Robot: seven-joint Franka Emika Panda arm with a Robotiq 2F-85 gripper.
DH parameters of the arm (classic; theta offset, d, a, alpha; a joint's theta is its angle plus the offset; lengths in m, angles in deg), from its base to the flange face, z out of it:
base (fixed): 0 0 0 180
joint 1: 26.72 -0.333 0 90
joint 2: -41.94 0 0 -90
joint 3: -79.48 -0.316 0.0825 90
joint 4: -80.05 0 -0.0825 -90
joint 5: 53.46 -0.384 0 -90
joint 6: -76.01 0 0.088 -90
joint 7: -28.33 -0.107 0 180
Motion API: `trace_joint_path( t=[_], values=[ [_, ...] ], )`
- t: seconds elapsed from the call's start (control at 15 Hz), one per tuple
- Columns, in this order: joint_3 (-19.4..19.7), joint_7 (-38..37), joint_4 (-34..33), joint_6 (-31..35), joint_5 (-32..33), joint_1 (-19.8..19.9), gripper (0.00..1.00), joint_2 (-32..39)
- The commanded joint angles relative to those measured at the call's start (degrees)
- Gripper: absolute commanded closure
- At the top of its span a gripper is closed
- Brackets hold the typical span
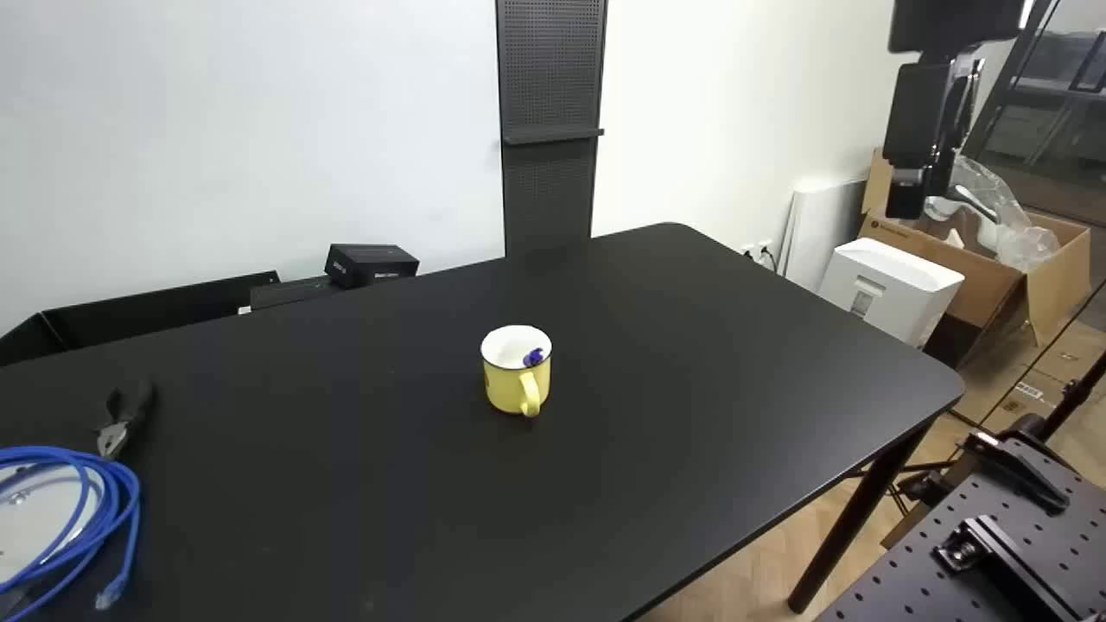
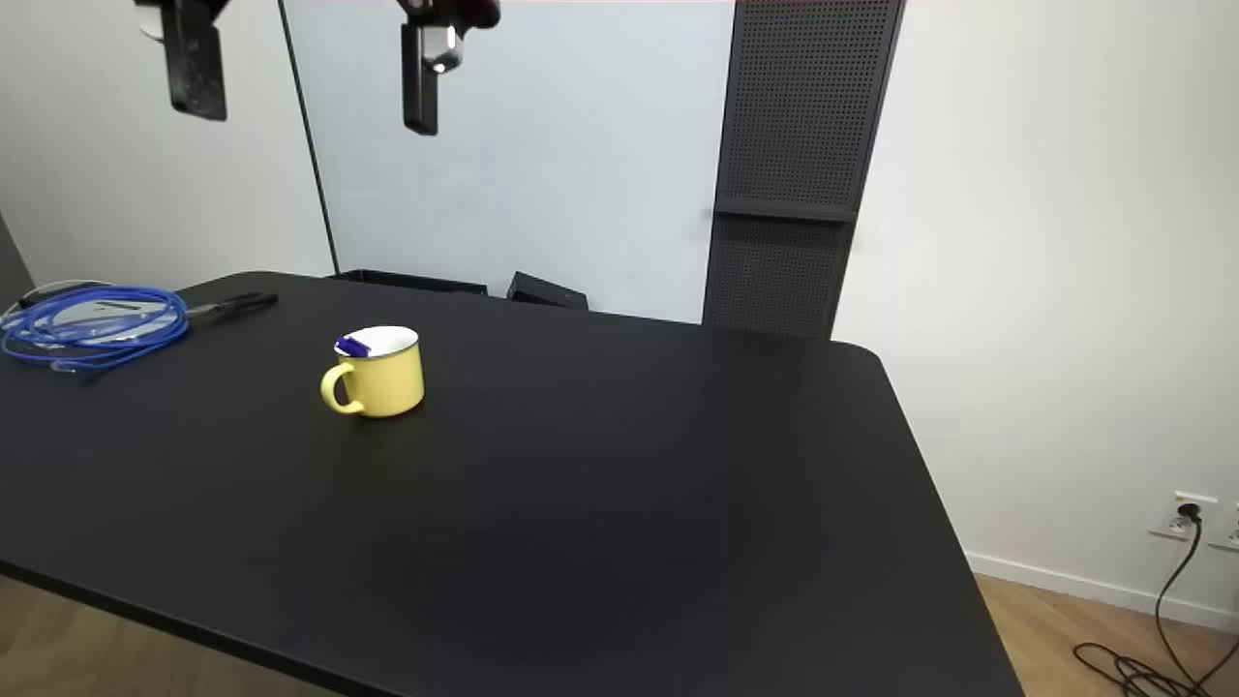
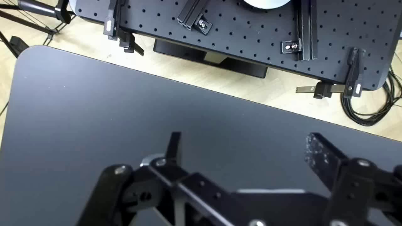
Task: Take the marker out of the mug and put it on the table
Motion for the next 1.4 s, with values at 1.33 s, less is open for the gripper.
trace_joint_path(
  t=[1.33],
  values=[
    [-2.7, -5.5, -6.3, 22.6, 9.0, 1.9, 0.0, 12.7]
  ],
)
